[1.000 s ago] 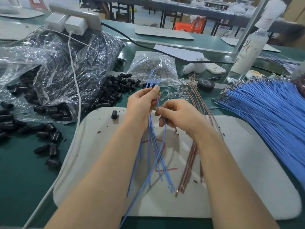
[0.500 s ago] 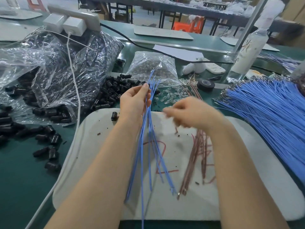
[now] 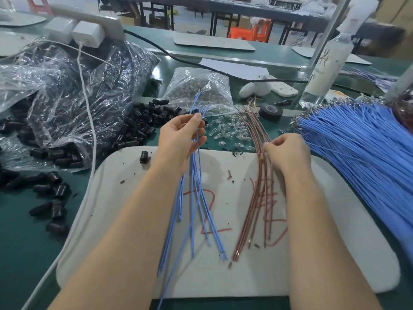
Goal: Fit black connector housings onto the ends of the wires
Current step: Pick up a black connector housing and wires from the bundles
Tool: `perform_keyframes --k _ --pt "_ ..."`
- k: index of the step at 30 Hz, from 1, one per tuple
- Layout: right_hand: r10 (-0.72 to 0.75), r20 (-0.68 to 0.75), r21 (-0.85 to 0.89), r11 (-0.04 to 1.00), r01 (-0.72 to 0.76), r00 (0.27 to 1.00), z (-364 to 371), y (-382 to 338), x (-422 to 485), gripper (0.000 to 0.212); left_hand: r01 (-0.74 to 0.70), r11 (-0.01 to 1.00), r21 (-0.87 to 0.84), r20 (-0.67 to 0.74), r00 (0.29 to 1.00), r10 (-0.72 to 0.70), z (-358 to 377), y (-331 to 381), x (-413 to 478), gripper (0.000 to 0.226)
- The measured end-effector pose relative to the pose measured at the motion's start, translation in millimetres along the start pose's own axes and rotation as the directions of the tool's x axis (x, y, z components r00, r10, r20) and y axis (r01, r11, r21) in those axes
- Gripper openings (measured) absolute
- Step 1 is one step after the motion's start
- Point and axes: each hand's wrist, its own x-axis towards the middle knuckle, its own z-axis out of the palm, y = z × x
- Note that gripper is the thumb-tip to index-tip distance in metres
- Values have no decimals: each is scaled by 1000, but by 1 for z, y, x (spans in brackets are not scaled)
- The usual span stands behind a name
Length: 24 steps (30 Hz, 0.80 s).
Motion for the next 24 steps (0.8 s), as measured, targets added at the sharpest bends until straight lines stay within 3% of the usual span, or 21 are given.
perform_keyframes --k 3,6,7,9,10,11,13,14,16,18,20,24 --pt "-92 -89 123 987 102 992 0 -2 -2 12 3 1000 -12 25 1000 -3 1 -1 0 2" --pt "-83 -38 489 868 91 996 -1 -11 -7 11 34 998 -49 108 994 -28 2 -2 0 2" --pt "-76 36 673 739 32 996 -4 -15 -10 9 49 997 -54 151 988 -41 3 -2 -1 2" --pt "-211 227 933 325 -151 951 -11 -18 -15 14 74 996 -53 227 972 -60 4 -2 -2 3" --pt "-339 283 957 161 -241 897 -15 -18 -17 17 81 995 -53 253 965 -65 4 -2 -3 3" --pt "-462 307 949 76 -308 832 -17 -19 -20 21 85 995 -57 272 960 -66 4 -2 -3 3" --pt "-606 299 933 23 -359 737 -18 -22 -25 23 90 994 -69 294 953 -66 5 -2 -5 5" --pt "-614 292 934 19 -356 734 -16 -24 -26 21 94 993 -75 300 951 -68 5 -2 -5 6" --pt "-505 267 959 55 -277 821 -11 -29 -27 17 105 991 -80 312 947 -75 5 -3 -5 7" --pt "-291 166 978 173 -119 942 -6 -32 -25 16 107 993 -41 330 940 -88 5 -3 -4 5" --pt "-130 49 974 227 -18 990 -3 -32 -24 15 104 994 21 381 919 -104 5 -5 -4 4" --pt "-14 12 999 39 -11 1000 1 -30 -22 15 96 988 119 515 845 -144 7 -10 -8 4"
